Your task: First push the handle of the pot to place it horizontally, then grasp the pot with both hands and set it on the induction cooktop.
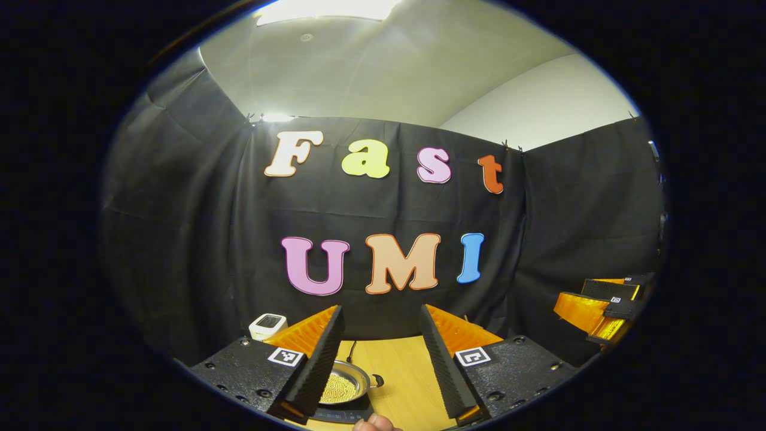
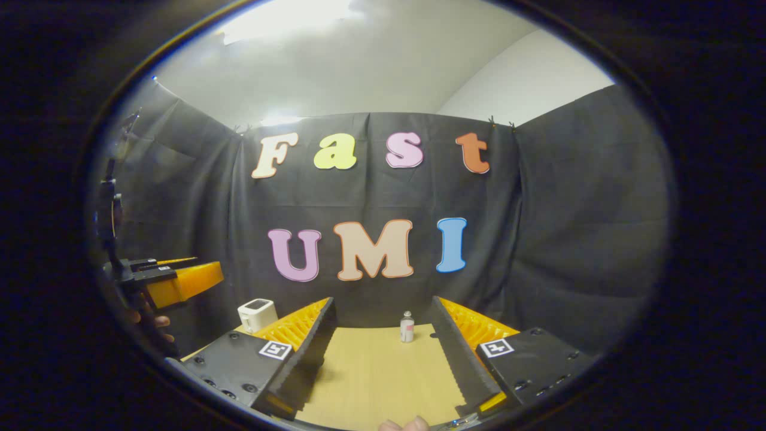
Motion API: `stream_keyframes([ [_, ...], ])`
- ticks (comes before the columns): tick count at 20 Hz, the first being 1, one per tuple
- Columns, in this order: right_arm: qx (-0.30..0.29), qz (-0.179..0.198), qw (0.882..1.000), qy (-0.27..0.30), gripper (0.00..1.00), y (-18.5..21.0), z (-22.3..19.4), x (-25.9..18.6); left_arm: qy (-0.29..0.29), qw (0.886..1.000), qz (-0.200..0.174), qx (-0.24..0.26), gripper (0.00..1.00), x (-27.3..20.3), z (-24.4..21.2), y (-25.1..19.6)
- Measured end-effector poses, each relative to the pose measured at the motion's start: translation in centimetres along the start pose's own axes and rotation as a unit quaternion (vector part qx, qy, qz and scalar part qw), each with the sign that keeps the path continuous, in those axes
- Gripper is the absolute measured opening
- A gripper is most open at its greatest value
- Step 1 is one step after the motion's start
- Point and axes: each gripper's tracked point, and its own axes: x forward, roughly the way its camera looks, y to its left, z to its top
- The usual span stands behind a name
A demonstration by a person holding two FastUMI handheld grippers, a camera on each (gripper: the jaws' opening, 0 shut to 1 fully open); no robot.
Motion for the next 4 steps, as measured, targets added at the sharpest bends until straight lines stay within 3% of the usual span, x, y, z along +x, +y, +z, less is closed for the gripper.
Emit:
stream_keyframes([
  [1, 0.001, 0.0, 1.0, -0.001, 0.94, 0.02, 0.2, 0.04, 0.0, 1.0, -0.001, -0.001, 0.72, 0.14, 0.02, -0.05],
  [2, 0.002, -0.002, 1.0, -0.001, 0.97, -0.13, 0.16, 0.25, -0.001, 1.0, -0.002, -0.001, 0.77, 0.38, 0.08, -0.11],
  [4, 0.001, -0.004, 1.0, 0.001, 0.94, -0.23, -0.12, 0.59, -0.003, 1.0, -0.005, 0.001, 0.77, 0.64, 0.14, -0.04],
])
